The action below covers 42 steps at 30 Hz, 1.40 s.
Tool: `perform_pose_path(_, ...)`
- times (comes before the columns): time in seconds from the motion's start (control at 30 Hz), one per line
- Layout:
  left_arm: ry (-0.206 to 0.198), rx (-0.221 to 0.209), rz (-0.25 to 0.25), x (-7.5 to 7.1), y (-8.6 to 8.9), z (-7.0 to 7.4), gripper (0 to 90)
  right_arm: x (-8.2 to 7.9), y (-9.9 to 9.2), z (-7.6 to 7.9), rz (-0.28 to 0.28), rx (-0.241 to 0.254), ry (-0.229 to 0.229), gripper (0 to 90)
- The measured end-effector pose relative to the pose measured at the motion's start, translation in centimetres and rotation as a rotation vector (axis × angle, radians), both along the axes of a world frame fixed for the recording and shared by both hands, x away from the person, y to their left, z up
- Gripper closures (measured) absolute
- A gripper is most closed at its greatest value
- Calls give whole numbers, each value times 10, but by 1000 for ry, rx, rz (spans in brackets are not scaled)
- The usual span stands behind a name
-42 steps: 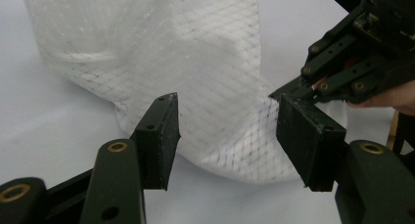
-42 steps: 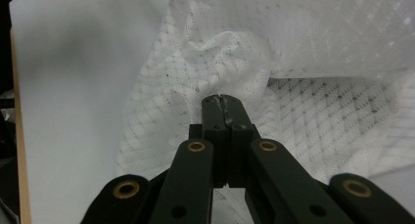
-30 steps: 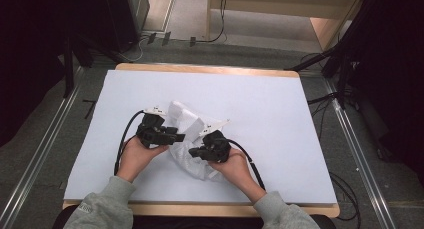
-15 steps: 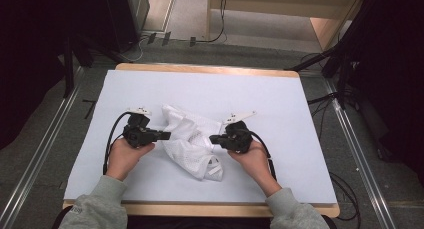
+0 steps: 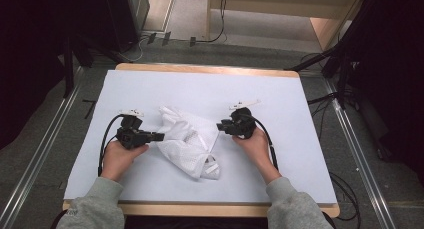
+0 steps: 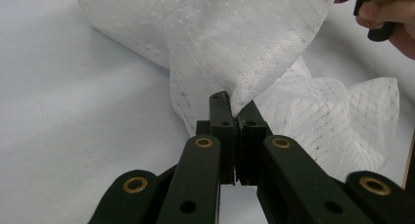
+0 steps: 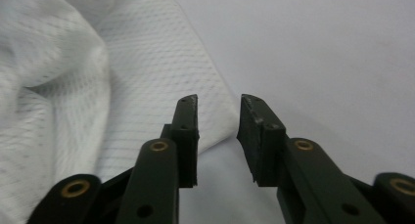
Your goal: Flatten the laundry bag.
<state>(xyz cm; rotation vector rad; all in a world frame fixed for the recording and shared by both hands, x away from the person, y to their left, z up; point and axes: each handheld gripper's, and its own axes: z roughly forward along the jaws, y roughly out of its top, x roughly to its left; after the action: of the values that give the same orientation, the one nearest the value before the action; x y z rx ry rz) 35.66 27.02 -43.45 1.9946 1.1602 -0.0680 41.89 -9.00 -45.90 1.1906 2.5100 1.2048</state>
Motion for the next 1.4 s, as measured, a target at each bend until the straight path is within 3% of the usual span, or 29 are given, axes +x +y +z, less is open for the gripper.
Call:
perform_pose_path(0.3, 13, -1, 20, 0, 6, -6, 895, 11, 13, -12, 2, -38, 1, 685)
perform_pose_path(0.43, 23, 5, 33, 1, 11, -9, 895, 10, 21, -12, 16, -58, -24, 763)
perform_pose_path(0.5, 29, 3, 44, 2, 12, -10, 895, 8, 25, -12, 14, -86, -43, 854)
perform_pose_path(0.57, 29, 6, 43, 4, 14, -10, 895, 8, 26, -11, 14, -86, -35, 900)
perform_pose_path(0.67, 26, 12, 55, 5, 15, -9, 895, 9, 24, -11, 13, -73, -14, 900)
perform_pose_path(0.87, 34, 3, 72, 11, 18, -10, 889, 8, 13, -5, 4, -38, 5, 900)
perform_pose_path(1.0, 19, -2, 73, 13, 18, -8, 790, 6, 2, 0, -20, -22, 6, 900)
perform_pose_path(1.13, 4, -19, 66, 13, 16, -4, 725, 5, -15, 4, -48, -5, -1, 900)
perform_pose_path(1.27, 3, -7, 50, 15, 11, -2, 682, 1, -41, 10, -102, 2, -4, 900)
perform_pose_path(1.4, 1, -10, 41, 17, 9, -1, 673, -2, -52, 12, -122, 2, -11, 900)
